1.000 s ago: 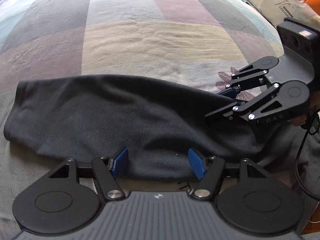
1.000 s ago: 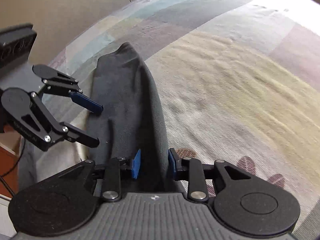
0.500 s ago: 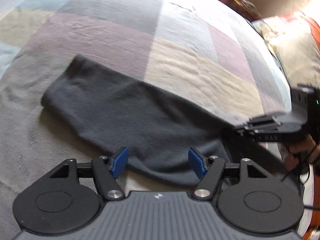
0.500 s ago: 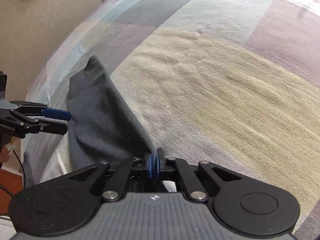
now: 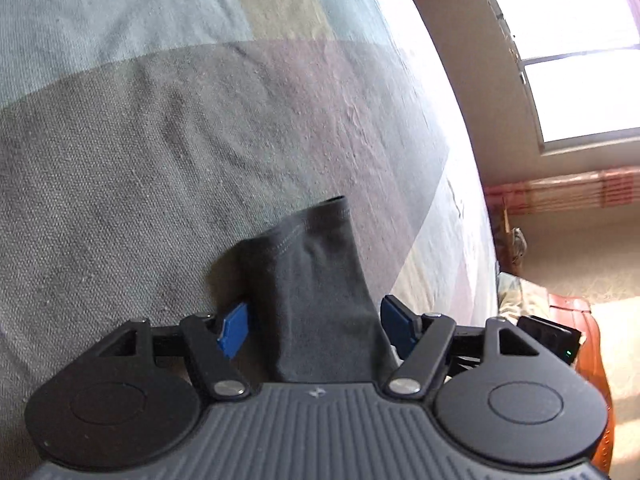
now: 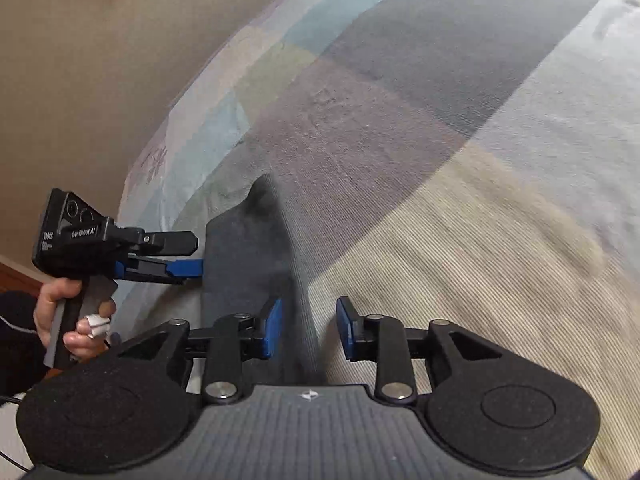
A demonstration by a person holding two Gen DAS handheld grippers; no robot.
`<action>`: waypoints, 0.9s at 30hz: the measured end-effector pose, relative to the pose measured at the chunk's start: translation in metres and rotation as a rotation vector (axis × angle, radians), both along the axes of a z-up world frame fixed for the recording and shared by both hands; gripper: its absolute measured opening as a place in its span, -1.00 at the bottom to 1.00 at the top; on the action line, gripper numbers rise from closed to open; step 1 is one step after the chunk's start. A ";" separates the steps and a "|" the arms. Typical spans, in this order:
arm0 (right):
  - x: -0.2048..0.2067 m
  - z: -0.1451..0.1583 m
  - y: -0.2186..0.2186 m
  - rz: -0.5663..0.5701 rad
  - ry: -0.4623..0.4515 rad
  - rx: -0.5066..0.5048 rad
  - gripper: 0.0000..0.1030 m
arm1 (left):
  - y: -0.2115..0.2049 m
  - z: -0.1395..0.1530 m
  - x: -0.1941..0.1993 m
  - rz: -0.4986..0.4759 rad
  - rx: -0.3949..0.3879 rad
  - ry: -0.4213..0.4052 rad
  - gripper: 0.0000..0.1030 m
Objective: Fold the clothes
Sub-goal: 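Close the right tool on the folded pants edge and lift it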
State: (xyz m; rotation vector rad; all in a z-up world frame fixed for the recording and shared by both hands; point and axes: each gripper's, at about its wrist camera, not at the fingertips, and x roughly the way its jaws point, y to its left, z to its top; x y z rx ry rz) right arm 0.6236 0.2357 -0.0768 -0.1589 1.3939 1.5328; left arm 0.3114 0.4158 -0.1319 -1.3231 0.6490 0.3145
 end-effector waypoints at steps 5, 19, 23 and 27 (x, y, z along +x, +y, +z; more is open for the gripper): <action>-0.003 -0.017 0.061 0.083 0.098 -0.016 -0.30 | 0.004 -0.007 0.009 -0.016 0.013 -0.038 0.38; -0.034 0.005 0.094 0.117 -0.125 0.015 -0.95 | 0.006 0.017 0.033 -0.076 0.213 0.044 -0.96; -0.016 0.028 0.090 0.045 -0.195 0.054 -0.95 | 0.007 0.044 0.055 -0.134 0.315 0.014 -0.96; 0.003 0.029 0.087 -0.058 -0.240 0.045 -0.80 | 0.006 0.048 0.064 -0.187 0.364 0.055 -0.91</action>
